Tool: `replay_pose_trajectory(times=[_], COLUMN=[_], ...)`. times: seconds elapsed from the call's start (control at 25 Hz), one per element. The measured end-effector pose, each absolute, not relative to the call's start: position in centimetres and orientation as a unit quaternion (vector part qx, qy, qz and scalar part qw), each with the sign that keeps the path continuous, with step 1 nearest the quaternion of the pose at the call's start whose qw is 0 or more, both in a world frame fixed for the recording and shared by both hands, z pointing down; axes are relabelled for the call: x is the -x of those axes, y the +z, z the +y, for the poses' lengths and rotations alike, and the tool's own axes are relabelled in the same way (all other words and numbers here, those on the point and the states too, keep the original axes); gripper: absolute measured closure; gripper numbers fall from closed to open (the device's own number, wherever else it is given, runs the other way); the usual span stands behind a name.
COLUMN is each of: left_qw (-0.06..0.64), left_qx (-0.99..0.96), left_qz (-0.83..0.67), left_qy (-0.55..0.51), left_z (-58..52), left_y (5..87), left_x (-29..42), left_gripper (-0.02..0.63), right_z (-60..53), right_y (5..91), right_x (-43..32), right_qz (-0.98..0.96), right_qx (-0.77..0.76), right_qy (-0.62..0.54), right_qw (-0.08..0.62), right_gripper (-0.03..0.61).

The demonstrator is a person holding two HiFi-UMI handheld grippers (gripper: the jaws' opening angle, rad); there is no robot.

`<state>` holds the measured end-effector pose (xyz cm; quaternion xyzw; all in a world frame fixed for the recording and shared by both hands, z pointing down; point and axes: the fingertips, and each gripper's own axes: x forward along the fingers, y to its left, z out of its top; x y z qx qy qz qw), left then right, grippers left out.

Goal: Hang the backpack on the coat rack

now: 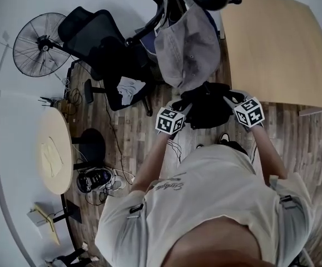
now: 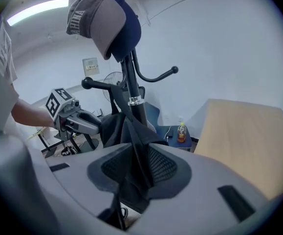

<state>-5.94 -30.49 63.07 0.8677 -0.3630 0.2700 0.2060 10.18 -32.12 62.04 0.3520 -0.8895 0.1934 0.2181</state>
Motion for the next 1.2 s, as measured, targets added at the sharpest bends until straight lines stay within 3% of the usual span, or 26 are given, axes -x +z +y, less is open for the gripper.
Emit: replay_pose_trajectory(times=[0.2, 0.44, 0.8, 1.04, 1.2], left_qw=[0.200, 0.162, 0.110, 0.075, 0.072], left_qx=[-0.882, -0.905, -0.932, -0.925, -0.919], left_qz=[-0.349, -0.340, -0.310, -0.340, -0.364], left_qy=[0.247, 0.198, 0.154, 0.151, 0.136], left_z=[-28.3, -25.6, -23.9, -23.4, -22.8], left_y=[61.8, 57.1, 50.0, 47.5, 45.5], left_x=[6.0, 5.5, 5.0, 4.0, 3.7], left_gripper=[0.507, 0.572, 0.580, 0.580, 0.580], right_z=[-29.6, -26.3, -23.1, -21.7, -20.6], right_y=[59.1, 55.3, 49.0, 46.3, 44.7], right_x=[-10.8, -9.2, -7.1, -7.3, -7.2], right_qz=[-0.881, -0.888, -0.896, -0.900, -0.907], right_qx=[-0.394, -0.409, -0.419, -0.417, -0.406], right_qy=[0.177, 0.138, 0.123, 0.044, 0.033], right_qw=[0.191, 0.157, 0.080, 0.122, 0.107], right_gripper=[0.502, 0.582, 0.583, 0.583, 0.583])
